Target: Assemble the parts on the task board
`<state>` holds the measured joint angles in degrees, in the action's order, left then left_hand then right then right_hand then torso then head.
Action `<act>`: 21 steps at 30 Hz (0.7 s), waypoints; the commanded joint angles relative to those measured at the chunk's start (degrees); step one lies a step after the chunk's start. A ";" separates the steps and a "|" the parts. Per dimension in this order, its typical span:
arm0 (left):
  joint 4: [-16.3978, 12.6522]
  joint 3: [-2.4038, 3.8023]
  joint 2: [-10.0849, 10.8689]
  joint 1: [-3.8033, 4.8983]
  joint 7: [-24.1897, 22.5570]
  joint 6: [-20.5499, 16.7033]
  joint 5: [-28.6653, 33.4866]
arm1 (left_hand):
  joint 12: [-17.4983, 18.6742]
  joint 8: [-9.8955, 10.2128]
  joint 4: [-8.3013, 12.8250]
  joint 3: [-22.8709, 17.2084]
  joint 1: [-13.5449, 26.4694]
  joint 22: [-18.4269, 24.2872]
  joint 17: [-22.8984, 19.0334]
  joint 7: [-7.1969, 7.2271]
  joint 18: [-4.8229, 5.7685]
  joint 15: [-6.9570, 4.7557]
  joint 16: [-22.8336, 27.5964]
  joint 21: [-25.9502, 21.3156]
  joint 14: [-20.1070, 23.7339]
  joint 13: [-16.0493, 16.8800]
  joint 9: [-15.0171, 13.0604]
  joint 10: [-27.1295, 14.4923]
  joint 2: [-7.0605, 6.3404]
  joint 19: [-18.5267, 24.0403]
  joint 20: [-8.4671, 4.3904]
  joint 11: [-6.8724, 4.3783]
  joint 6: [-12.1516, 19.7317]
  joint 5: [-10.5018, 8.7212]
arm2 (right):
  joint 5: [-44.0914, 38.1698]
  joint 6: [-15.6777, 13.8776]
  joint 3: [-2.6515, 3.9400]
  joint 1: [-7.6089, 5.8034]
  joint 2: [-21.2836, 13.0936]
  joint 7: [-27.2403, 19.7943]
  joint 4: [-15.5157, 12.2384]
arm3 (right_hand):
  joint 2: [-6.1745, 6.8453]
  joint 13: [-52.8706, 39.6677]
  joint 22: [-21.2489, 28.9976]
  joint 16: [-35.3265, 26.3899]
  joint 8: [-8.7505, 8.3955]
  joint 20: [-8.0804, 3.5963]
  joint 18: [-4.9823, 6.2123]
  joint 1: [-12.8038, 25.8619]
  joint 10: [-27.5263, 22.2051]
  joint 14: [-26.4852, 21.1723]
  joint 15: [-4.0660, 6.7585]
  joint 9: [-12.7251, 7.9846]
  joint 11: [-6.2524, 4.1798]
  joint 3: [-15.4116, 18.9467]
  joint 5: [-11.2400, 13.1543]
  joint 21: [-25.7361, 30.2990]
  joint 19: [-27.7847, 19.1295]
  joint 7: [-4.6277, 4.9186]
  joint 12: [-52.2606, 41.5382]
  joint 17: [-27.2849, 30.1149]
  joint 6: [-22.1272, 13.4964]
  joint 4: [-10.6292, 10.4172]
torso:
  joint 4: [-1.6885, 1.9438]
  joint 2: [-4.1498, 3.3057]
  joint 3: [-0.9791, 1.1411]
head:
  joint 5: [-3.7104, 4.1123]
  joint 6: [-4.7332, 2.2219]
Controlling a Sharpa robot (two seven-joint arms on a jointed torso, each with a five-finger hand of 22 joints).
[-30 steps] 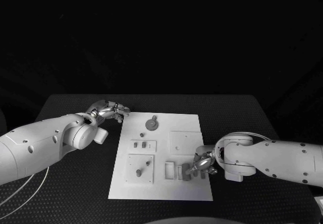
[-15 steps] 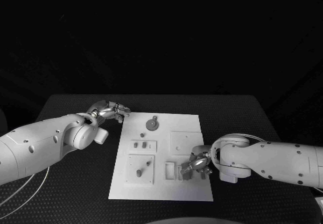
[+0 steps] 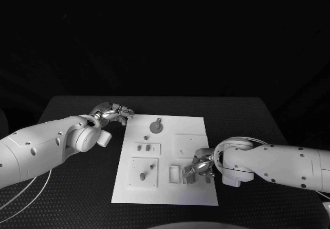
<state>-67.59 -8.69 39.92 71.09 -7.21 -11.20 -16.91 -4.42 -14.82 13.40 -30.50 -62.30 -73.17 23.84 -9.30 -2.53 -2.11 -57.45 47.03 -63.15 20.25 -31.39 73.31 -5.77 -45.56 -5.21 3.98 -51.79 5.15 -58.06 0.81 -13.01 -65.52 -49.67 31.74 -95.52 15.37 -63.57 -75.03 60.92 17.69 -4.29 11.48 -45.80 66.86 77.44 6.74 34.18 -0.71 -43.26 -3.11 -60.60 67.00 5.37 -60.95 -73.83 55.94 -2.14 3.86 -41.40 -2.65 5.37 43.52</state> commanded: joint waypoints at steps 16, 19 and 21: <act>-0.08 0.02 -0.06 0.05 0.15 0.99 0.31 | 0.30 -0.23 -0.31 0.08 0.36 -0.12 0.10 -0.01 0.67 0.01 0.42 -0.36 -0.30 0.05 0.09 -0.24 -0.09 -0.51 -2.48 0.06 0.47 -0.21 | 7.04 -1.40 -0.34 -1.95 -2.58 0.78 -1.54 | -3.83 1.11 0.23 0.78 0.62 0.90 3.52 -2.00 0.79 -0.04 0.41 -1.17 -0.68 -3.64 0.26 -1.02 -0.01 -0.42 -0.75 0.81 2.84 3.52 | -0.11 0.01 0.00 | -0.21 -0.04; -0.10 0.01 -0.08 0.05 0.22 1.03 0.31 | 0.30 -0.24 -0.31 0.07 0.35 -0.12 0.10 -0.01 0.66 0.01 0.43 -0.36 -0.30 0.05 0.09 -0.24 -0.09 -0.51 -2.48 0.06 0.48 -0.21 | 8.90 -1.13 -0.34 -2.91 -2.84 0.80 -2.04 | -4.09 1.31 0.25 0.85 0.54 1.06 3.52 -1.39 0.89 -0.01 0.44 -1.29 -0.74 -3.76 0.25 -1.14 -0.07 -0.48 -0.76 0.97 3.12 3.88 | -0.07 0.04 0.00 | -0.32 -0.03; -0.06 0.01 -0.12 0.05 0.21 0.97 0.31 | 0.30 -0.24 -0.31 0.07 0.35 -0.13 0.10 -0.01 0.66 0.01 0.43 -0.37 -0.30 0.05 0.09 -0.24 -0.10 -0.51 -2.48 0.06 0.48 -0.21 | 10.51 -0.66 -0.34 -3.50 -2.73 0.81 -2.06 | -4.16 1.41 0.27 0.88 0.50 1.14 3.52 -1.06 0.90 -0.03 0.45 -1.36 -0.77 -3.79 0.25 -1.18 -0.12 -0.50 -0.76 1.06 3.27 4.11 | -0.06 0.03 -0.01 | -0.41 -0.06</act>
<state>-67.54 -8.71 39.90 71.11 -6.86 -11.05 -16.90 -4.41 -14.82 13.41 -30.50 -62.30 -73.21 23.89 -9.30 -2.53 -2.11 -57.24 47.03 -63.15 20.23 -31.35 73.31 -5.77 -45.56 -5.21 3.98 -51.78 5.15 -51.75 -0.40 -13.32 -68.83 -52.48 32.04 -97.42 11.25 -62.20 -74.81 61.59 18.02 -3.58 11.44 -47.23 67.47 77.56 6.83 32.58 -1.34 -46.52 -2.64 -61.58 66.93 4.47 -61.48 -72.81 58.46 1.06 3.77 -41.37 -2.62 5.06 43.48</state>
